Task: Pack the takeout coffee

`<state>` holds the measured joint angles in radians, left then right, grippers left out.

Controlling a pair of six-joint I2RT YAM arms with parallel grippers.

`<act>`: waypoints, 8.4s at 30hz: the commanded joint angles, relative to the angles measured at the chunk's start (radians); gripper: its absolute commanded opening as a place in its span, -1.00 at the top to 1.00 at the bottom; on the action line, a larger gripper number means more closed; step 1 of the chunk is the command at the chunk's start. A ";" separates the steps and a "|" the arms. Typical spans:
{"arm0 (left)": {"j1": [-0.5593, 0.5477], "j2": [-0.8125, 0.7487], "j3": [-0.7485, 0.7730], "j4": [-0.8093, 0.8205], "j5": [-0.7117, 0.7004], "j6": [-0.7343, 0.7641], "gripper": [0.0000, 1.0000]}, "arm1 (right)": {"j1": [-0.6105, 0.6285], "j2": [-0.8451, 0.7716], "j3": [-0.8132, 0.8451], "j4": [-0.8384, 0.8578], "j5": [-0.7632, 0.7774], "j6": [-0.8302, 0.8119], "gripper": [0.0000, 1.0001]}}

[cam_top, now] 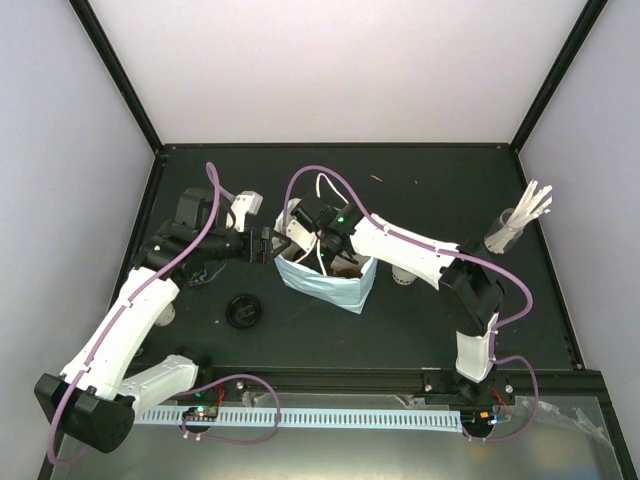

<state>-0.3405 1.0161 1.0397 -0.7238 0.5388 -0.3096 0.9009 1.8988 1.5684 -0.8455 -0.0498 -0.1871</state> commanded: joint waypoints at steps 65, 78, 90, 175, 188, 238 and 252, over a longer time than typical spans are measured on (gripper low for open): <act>-0.149 0.256 0.416 -0.385 -0.393 0.093 0.97 | -0.019 -0.015 0.010 -0.066 0.050 -0.028 -0.49; -0.148 0.242 0.410 -0.403 -0.405 0.091 0.97 | -0.020 -0.093 0.028 -0.052 0.039 -0.022 -1.00; -0.149 0.224 0.392 -0.407 -0.407 0.081 0.97 | -0.020 -0.179 -0.017 -0.012 0.014 -0.022 -1.00; -0.149 0.168 0.341 -0.418 -0.449 0.019 0.97 | 0.092 -0.975 -0.313 -0.109 0.493 0.466 -1.00; -0.169 0.125 0.314 -0.431 -0.416 -0.037 0.97 | -0.028 -0.911 -0.406 -0.300 0.461 0.807 -1.00; -0.196 -0.056 0.354 -0.394 -0.531 -0.039 -0.97 | -0.367 -0.540 -0.404 -0.155 0.304 0.729 -0.93; -0.194 -0.061 0.353 -0.399 -0.554 -0.036 -0.98 | -0.394 -0.460 -0.369 -0.139 0.283 0.727 -0.84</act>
<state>-0.5343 0.9657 1.3712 -1.1358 0.0055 -0.3584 0.5156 1.4239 1.1660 -1.0084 0.2459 0.5404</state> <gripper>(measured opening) 0.987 0.924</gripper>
